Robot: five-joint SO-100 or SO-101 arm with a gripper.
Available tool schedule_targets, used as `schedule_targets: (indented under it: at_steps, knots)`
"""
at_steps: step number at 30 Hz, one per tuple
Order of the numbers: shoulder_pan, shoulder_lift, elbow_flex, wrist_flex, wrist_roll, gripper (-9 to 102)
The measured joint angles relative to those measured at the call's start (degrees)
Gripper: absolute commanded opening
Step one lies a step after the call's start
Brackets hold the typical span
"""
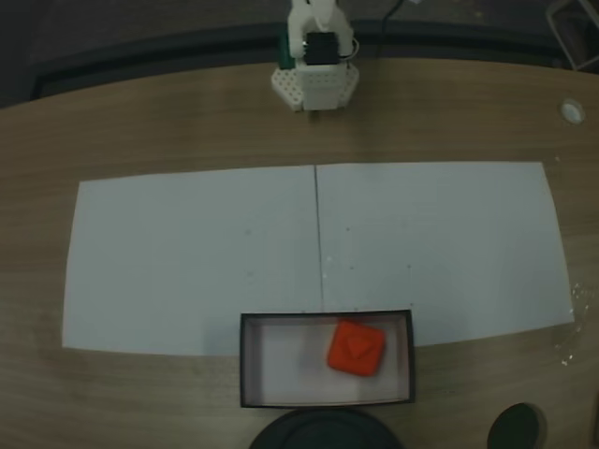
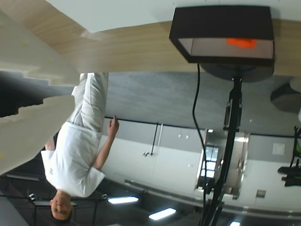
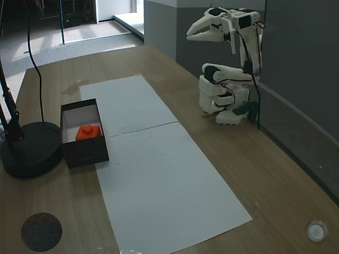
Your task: Grab a orange square and put it in the box.
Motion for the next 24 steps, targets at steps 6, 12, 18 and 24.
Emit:
schedule_targets:
  at_steps: [6, 12, 18, 24]
  knots:
    - [0.6, 0.4, 13.5, -11.7, 0.4, 0]
    - [1.0, 0.4, 28.9, -22.4, 4.2, 0]
    - [1.0, 0.4, 50.3, -32.6, 6.3, 0]
    - [0.9, 0.4, 61.6, -32.5, 6.3, 0]
